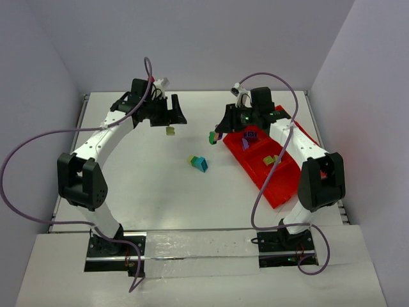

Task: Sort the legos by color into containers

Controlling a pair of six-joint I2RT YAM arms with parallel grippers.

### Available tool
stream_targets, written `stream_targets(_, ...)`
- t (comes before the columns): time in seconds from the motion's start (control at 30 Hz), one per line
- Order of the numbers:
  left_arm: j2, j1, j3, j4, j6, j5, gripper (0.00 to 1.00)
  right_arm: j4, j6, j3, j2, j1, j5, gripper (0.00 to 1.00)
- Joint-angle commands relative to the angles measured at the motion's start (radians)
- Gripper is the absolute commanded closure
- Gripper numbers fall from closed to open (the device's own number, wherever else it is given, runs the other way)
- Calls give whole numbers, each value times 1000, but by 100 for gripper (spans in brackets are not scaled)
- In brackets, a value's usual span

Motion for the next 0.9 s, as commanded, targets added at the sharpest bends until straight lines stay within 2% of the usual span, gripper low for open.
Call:
stream_targets(0.0, 10, -4, -17, 61, -3, 164, 7, 22, -6, 39, -60, -9, -54, 95)
stream_targets(0.23, 17, -4, -74, 101, -35, 89, 8, 20, -5, 29, -58, -9, -42, 95)
stream_targets(0.57, -1, 5, -93, 130, -13, 208, 8, 9, -7, 46, -38, -12, -60, 94)
stream_targets(0.87, -36, 29, -136, 281, -35, 644, 8, 43, 17, 61, -51, -22, -141, 94)
